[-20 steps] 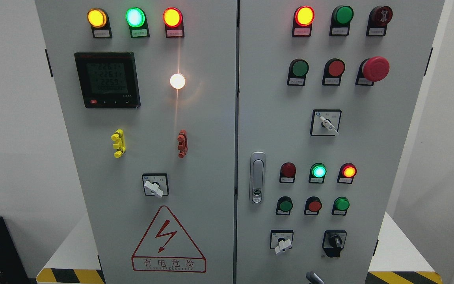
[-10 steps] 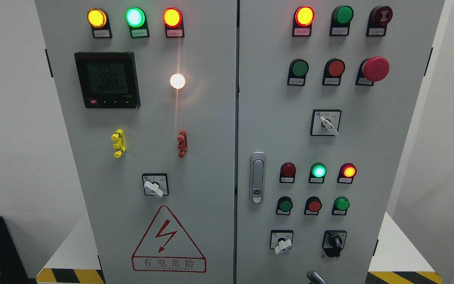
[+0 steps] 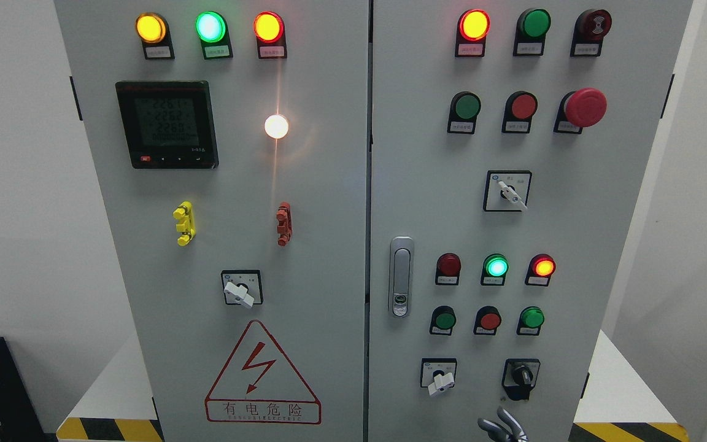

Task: Press green start button
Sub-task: 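Raise the right hand with extended finger toward the lower green push button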

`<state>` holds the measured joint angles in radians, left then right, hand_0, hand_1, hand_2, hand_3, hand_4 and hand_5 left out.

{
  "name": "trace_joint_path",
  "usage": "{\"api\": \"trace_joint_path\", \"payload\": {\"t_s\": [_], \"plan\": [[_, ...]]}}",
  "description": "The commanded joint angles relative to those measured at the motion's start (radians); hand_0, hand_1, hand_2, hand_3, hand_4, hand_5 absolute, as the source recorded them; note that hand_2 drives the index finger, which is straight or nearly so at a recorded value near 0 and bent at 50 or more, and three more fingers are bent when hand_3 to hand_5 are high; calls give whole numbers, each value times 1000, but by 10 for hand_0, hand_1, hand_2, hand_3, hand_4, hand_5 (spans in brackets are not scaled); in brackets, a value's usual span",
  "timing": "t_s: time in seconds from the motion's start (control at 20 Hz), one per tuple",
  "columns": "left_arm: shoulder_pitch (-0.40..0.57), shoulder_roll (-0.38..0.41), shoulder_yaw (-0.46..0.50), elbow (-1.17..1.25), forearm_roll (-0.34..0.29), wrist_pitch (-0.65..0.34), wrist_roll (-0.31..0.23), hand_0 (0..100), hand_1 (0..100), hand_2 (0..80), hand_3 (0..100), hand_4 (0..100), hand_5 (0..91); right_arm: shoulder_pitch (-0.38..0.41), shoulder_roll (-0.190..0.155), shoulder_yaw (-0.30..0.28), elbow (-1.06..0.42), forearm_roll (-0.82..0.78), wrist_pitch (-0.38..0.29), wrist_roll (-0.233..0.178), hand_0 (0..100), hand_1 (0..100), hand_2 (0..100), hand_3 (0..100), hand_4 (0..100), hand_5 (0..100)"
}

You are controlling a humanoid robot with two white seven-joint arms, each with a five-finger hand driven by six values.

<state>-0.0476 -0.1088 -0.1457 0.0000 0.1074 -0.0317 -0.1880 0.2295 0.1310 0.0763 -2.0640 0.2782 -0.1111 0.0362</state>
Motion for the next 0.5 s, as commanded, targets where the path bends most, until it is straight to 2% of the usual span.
{"api": "trace_joint_path", "payload": {"t_s": [0.0,0.15,0.3,0.45], "plan": [[0,0,0,-28,0,-1,1,120,556,0,0,0,0,-33,1,8,-24,241,-27,-35,0,263,0,662,674,833],[0,0,0,-28,0,-1,1,120,556,0,0,0,0,-58,2,10,-24,389,-27,-105,0,271,0,745,765,984],[0,0,0,-28,0,-1,-1,120,556,0,0,0,0,-75,2,10,-24,524,-36,-143,0,274,0,821,818,1000],[0,0,0,-28,0,-1,1,120,556,0,0,0,0,-113,4,11,-24,666,-39,-162,0,281,0,853,844,1000]]}}
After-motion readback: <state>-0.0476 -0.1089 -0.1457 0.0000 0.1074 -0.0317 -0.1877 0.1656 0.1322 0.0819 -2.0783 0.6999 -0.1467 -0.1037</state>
